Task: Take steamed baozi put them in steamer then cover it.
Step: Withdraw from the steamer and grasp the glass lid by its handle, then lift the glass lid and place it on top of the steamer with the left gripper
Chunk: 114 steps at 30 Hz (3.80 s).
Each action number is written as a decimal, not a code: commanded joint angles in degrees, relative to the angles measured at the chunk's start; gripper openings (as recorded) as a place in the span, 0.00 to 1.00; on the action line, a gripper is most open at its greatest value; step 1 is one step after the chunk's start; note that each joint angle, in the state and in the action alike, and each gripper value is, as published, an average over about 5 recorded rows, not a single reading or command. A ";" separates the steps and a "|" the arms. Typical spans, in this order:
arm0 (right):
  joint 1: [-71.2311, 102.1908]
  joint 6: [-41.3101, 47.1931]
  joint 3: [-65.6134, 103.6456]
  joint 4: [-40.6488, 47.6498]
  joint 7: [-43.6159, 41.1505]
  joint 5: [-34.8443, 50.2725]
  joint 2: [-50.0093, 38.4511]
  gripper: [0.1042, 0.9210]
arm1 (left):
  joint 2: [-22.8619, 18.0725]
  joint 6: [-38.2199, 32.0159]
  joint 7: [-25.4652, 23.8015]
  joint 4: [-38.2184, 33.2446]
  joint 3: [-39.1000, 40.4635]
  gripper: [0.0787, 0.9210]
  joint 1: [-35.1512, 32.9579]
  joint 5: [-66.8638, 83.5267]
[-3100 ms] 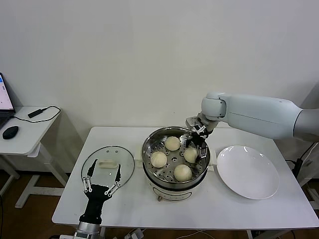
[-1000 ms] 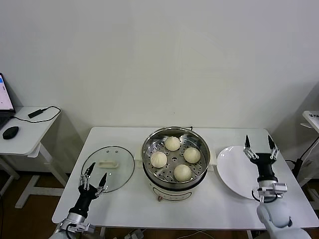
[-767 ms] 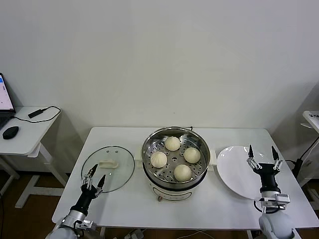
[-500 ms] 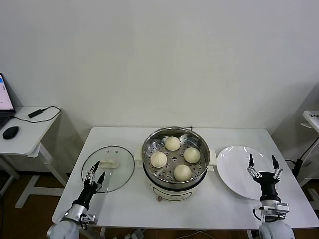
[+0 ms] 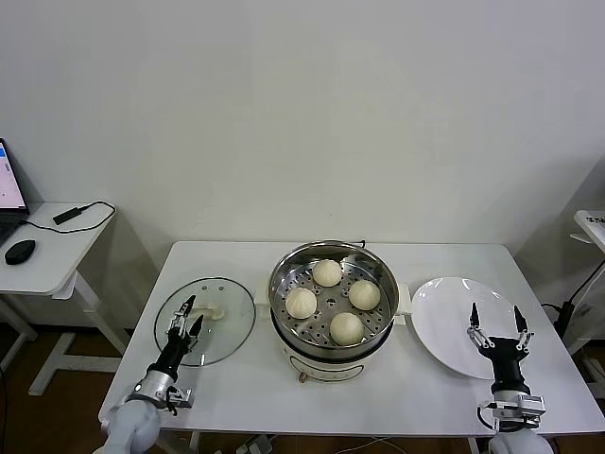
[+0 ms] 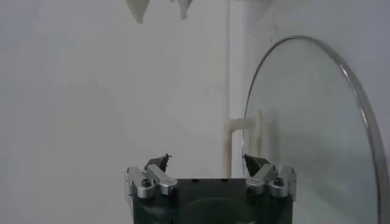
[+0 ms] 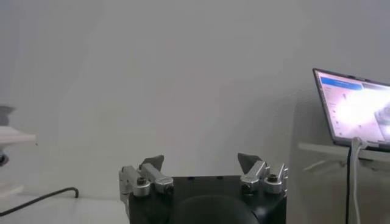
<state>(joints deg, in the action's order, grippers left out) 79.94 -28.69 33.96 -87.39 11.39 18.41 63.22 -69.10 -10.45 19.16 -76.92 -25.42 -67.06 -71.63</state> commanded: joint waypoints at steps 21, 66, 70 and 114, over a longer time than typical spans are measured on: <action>0.32 1.07 0.32 -0.49 -0.05 -1.50 0.80 0.88 | -1.62 1.51 0.82 7.35 2.61 0.88 7.48 -1.21; -0.66 1.50 0.33 -0.74 0.23 -2.27 1.13 0.88 | 0.81 1.81 -1.79 -6.09 -3.25 0.14 3.13 5.02; -0.98 1.59 0.00 -0.51 0.20 -2.59 1.29 0.88 | 3.10 3.78 -3.14 -15.65 -6.64 0.14 0.83 8.77; -5.12 16.00 -3.11 -0.78 -2.69 -2.00 0.61 0.88 | -5.65 41.49 -36.33 -35.65 39.44 0.14 15.68 -3.39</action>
<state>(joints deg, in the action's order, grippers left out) 76.05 -16.56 31.24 -88.34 9.62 15.71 63.70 -69.05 22.48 -8.04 -117.87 4.46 -56.90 -67.48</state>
